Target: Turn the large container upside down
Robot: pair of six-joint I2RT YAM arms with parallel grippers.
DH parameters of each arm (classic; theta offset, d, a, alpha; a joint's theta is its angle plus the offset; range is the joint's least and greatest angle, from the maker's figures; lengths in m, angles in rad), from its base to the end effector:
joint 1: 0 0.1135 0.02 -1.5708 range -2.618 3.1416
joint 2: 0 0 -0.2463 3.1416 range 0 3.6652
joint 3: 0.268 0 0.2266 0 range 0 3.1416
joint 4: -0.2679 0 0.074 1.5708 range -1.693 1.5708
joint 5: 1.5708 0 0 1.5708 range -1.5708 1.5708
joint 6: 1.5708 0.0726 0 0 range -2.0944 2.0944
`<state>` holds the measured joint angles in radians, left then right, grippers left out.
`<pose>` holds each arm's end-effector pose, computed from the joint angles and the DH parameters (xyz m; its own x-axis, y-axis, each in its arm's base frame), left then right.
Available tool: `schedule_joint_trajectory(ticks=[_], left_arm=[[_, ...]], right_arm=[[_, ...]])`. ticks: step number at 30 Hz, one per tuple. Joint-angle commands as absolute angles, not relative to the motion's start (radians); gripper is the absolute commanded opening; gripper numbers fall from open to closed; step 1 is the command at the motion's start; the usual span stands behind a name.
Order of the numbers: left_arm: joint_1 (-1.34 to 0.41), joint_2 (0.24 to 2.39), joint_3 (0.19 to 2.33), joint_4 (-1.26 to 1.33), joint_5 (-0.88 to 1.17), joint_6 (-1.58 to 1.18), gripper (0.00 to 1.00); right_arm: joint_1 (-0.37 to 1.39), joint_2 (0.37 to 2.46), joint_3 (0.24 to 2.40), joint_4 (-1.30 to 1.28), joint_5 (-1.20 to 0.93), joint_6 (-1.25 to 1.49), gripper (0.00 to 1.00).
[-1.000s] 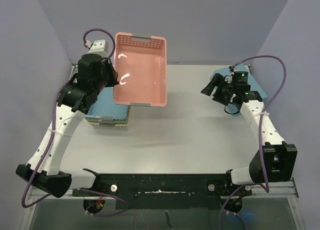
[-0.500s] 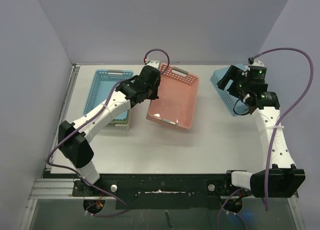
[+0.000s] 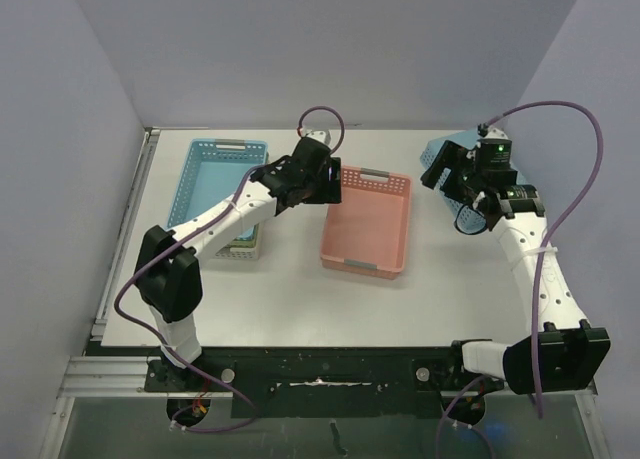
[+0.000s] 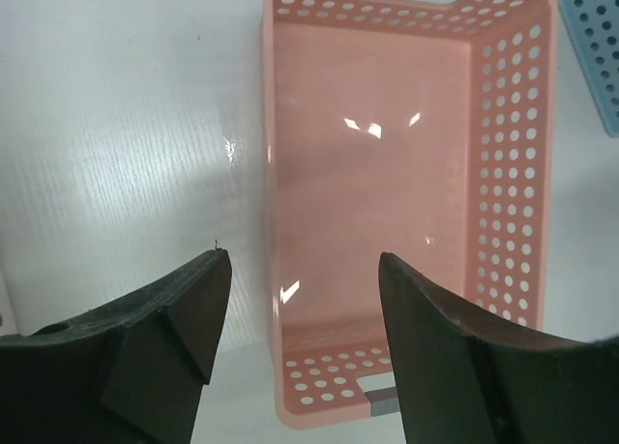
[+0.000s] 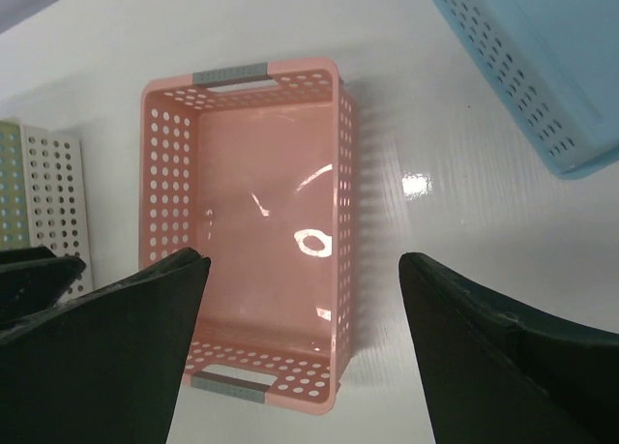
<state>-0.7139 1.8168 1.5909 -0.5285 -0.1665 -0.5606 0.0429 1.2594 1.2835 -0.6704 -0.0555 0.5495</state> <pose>0.3196 -0.2610 0.2622 -0.7331 -0.0586 -0.6775 0.1944 0.9367 -0.2914 0.2781 0.0160 0.3250 -0.5585 0.4980 -0.6634 0.2400 0.8626 0.4454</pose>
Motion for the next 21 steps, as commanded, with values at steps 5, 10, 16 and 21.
schedule_joint_trajectory(ticks=[5, 10, 16, 21], left_arm=[[-0.632, 1.59, 1.652, -0.53, -0.179, -0.552, 0.62], [-0.545, 1.433, 1.621, -0.501, -0.11, -0.549, 0.63], [-0.517, 1.381, 1.646, -0.522, -0.075, -0.522, 0.63], [-0.507, 1.373, 1.63, -0.53, -0.027, -0.51, 0.63]], right_arm=[[0.306, 1.316, 1.293, -0.62, 0.071, 0.584, 0.82], [0.5, 1.45, 1.331, -0.588, 0.174, 0.705, 0.83], [0.558, 1.687, 1.424, -0.552, 0.106, 0.842, 0.86], [0.579, 1.852, 1.542, -0.529, 0.075, 0.844, 0.86]])
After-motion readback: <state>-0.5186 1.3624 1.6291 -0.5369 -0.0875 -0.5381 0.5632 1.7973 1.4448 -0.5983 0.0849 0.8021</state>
